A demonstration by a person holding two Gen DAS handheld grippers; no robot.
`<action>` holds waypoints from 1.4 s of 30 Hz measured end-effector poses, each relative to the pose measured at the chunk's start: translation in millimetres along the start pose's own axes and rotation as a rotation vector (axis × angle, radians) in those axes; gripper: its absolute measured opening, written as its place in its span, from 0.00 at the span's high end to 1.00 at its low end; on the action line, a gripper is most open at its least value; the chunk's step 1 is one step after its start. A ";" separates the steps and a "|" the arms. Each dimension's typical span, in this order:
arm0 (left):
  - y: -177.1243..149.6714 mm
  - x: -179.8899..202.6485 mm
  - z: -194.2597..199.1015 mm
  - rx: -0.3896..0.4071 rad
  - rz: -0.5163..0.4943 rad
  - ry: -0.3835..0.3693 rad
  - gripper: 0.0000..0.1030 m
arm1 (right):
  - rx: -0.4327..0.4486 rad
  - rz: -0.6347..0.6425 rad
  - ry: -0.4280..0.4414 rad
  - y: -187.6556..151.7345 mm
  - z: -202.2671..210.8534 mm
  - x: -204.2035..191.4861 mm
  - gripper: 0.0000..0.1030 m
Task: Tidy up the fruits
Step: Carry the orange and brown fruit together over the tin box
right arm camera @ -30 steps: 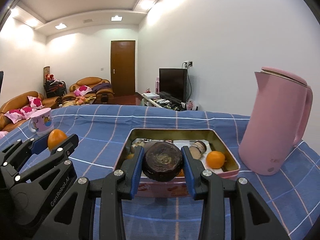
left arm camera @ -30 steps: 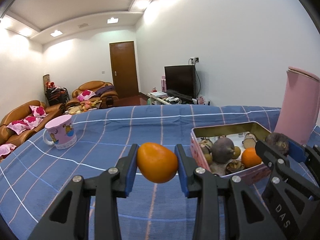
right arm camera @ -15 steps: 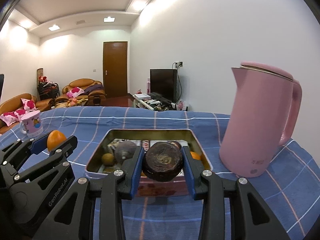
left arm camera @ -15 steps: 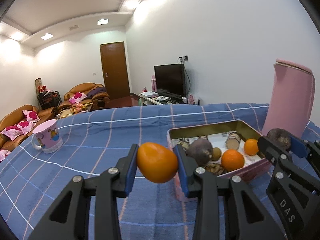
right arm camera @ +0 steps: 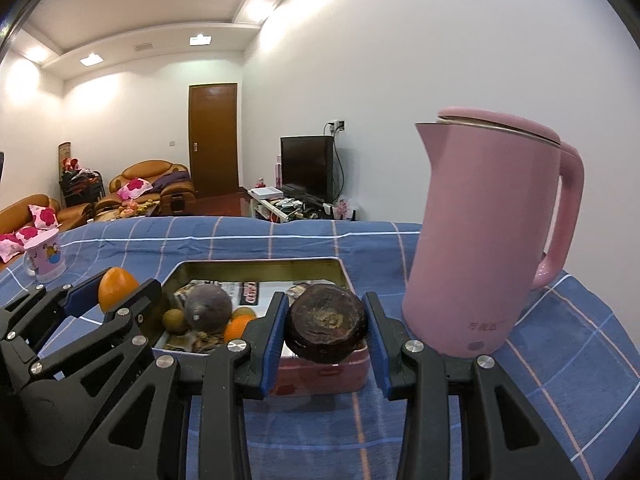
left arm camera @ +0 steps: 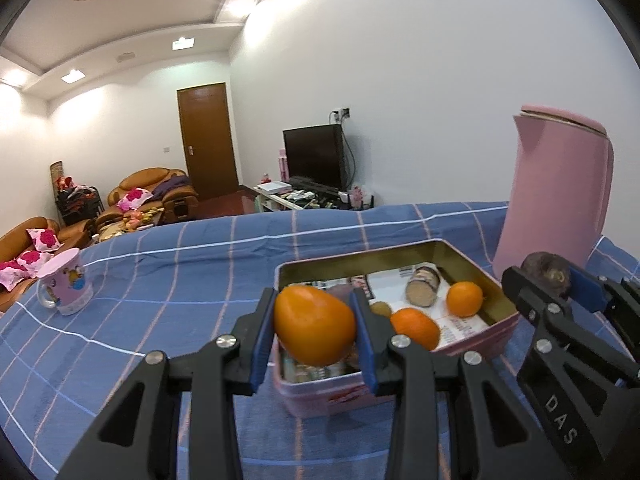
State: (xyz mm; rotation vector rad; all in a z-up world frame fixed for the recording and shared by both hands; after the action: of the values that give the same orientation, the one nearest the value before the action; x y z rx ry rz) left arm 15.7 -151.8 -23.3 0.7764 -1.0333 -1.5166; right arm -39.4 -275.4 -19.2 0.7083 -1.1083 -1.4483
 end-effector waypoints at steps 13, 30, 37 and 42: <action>5.0 20.2 -25.5 -0.043 0.031 -0.033 0.63 | -0.009 -0.034 -0.067 4.2 -18.7 22.5 0.61; 17.1 11.5 -64.9 -0.087 0.095 -0.012 0.63 | 0.008 -0.013 -0.088 24.7 -55.7 16.9 0.61; 19.2 6.5 -75.5 -0.103 0.111 -0.008 0.63 | 0.009 -0.030 -0.064 31.6 -69.6 13.1 0.61; 19.7 4.0 -83.2 -0.124 0.114 -0.006 0.63 | -0.003 -0.047 -0.033 35.7 -80.6 11.0 0.61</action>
State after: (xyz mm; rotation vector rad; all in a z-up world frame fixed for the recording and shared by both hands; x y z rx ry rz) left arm 97.1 -173.1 -39.0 0.6165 -0.9616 -1.4713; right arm 44.9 -303.2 -15.4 0.7145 -1.1217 -1.5058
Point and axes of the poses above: each gripper's, at about its wrist camera, not at the fingertips, and z roughly against the way its jaws point, x to its right, y to its top, the point moved 7 cm from there along -z, roughly the way its jaws point, and after that the axes turned 8 degrees about z, right-handed, at the moved point
